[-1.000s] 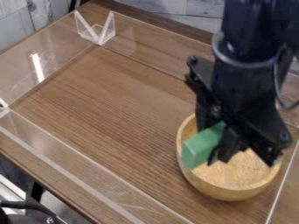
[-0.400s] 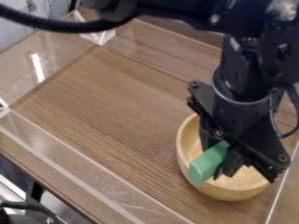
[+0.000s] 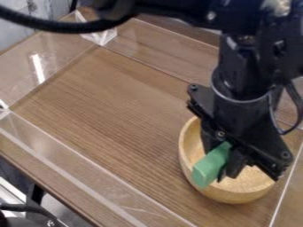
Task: Put the green block in the brown bowl
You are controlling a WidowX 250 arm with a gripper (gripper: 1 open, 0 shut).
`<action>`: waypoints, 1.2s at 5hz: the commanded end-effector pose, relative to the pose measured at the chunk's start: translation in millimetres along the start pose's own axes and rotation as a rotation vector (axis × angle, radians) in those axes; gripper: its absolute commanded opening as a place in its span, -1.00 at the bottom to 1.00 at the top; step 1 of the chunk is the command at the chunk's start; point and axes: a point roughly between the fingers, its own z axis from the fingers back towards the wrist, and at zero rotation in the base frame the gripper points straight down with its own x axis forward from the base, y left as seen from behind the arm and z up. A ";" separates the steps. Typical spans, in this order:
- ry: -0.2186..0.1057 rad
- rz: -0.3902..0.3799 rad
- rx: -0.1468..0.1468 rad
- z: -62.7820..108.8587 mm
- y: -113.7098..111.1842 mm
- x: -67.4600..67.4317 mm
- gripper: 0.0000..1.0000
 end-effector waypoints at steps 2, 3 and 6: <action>-0.053 0.039 -0.036 5.2 3.3 10.0 -1.00; -0.052 0.045 -0.044 0.0 4.7 12.5 -1.00; -0.046 0.062 -0.066 -15.1 8.4 19.2 -1.00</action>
